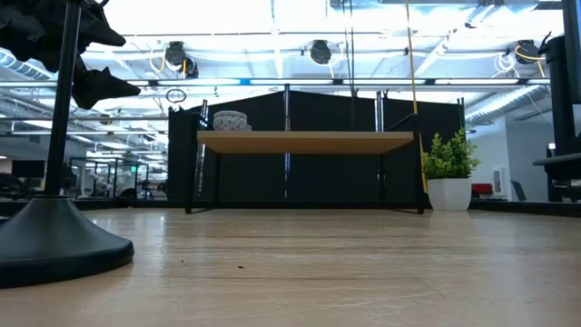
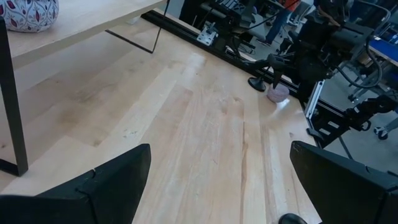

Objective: Pick & Place candle stick holders
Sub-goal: Put the pink scented candle on the shelf

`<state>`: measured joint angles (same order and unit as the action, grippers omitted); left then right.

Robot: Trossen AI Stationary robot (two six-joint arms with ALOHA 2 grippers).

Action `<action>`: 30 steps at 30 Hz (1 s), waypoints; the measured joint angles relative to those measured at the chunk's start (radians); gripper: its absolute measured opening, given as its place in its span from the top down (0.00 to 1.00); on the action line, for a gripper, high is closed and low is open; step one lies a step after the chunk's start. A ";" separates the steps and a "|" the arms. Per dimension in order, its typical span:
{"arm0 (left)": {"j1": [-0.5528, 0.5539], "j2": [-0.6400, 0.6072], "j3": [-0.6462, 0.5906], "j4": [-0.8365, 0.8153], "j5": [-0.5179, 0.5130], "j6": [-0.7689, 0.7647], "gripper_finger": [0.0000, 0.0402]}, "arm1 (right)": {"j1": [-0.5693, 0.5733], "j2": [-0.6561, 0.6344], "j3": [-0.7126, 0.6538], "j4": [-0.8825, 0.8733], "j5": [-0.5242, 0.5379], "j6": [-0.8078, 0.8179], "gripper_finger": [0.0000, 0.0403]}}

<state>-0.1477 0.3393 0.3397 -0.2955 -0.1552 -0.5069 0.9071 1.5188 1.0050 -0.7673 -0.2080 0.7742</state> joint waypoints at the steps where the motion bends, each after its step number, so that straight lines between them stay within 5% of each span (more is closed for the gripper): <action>1: 0.000 0.000 0.000 0.000 0.000 -0.002 0.02 | 0.000 0.000 0.000 0.000 -0.002 0.002 0.06; 20: 0.000 0.000 0.000 0.000 0.000 -0.015 0.02 | 0.000 0.000 0.000 0.001 -0.006 0.102 0.06; 30: 0.000 0.000 0.000 0.000 0.000 -0.015 0.02 | 0.000 0.000 0.000 0.008 -0.110 0.104 0.06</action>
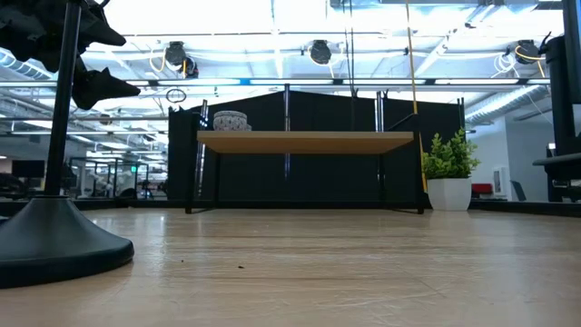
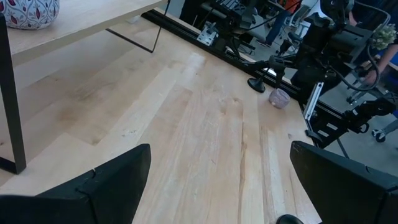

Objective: Pick & Place candle stick holders
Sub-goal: Put the pink scented candle on the shelf

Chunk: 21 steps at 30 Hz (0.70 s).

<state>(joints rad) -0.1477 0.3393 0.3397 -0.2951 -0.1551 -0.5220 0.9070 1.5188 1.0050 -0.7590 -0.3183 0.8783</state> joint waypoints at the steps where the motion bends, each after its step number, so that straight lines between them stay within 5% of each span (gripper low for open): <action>1: 0.000 0.000 0.000 0.000 0.000 0.000 0.02 | -0.001 0.000 0.000 0.000 0.000 0.000 0.06; 21: 0.000 0.000 0.000 0.000 0.000 0.007 0.02 | -0.055 0.000 0.000 0.000 -0.085 0.052 0.06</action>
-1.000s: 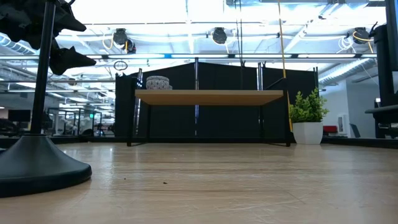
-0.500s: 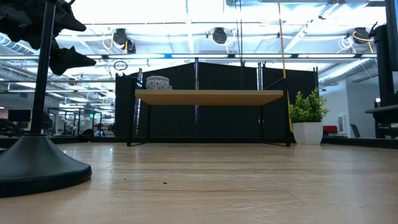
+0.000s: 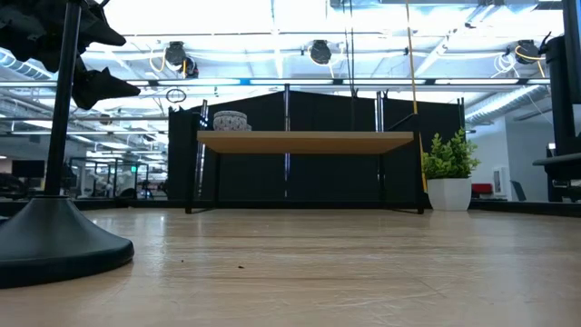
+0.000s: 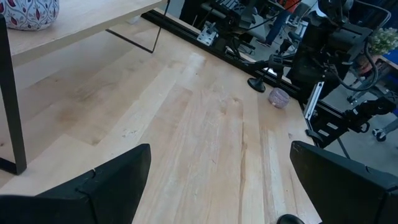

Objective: Pick & Place candle stick holders
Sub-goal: Put the pink scented candle on the shelf

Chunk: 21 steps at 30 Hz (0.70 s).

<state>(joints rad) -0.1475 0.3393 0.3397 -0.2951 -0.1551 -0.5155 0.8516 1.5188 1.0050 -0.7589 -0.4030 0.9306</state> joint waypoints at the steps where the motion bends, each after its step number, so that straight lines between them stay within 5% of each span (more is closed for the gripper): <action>1: 0.000 0.000 0.000 0.000 0.000 0.004 0.02 | 0.000 0.000 0.000 0.000 -0.003 0.000 0.06; 21: 0.000 0.000 0.000 0.000 0.000 0.022 0.02 | -0.004 0.000 0.000 -0.001 0.069 -0.139 0.06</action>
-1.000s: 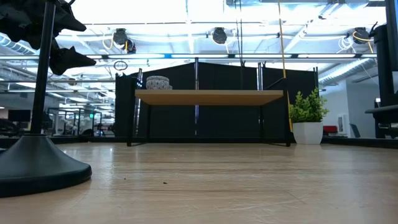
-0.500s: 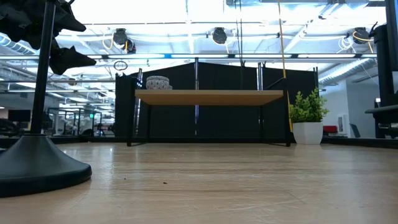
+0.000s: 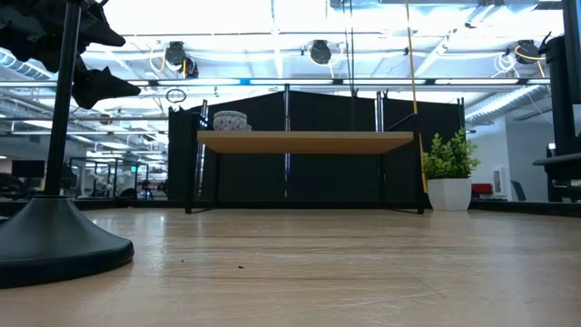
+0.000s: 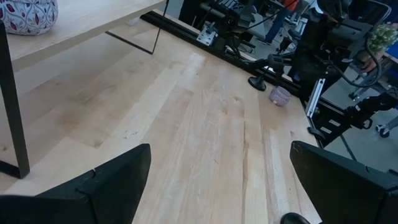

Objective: Pick & Place candle stick holders
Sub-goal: Put the pink scented candle on the shelf

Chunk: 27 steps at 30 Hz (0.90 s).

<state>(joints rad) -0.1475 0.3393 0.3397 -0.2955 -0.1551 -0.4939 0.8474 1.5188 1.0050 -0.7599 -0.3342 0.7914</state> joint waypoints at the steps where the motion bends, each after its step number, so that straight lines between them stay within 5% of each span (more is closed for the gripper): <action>1: 0.000 0.000 0.000 0.000 0.000 -0.003 0.02 | 0.000 0.000 0.000 -0.002 0.015 0.000 0.06; 27: 0.000 0.000 0.000 0.000 0.000 -0.005 0.02 | 0.025 0.000 0.000 0.033 0.206 0.034 0.06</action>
<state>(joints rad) -0.1474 0.3393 0.3397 -0.2955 -0.1551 -0.4988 0.8726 1.5188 1.0050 -0.7270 -0.1287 0.8257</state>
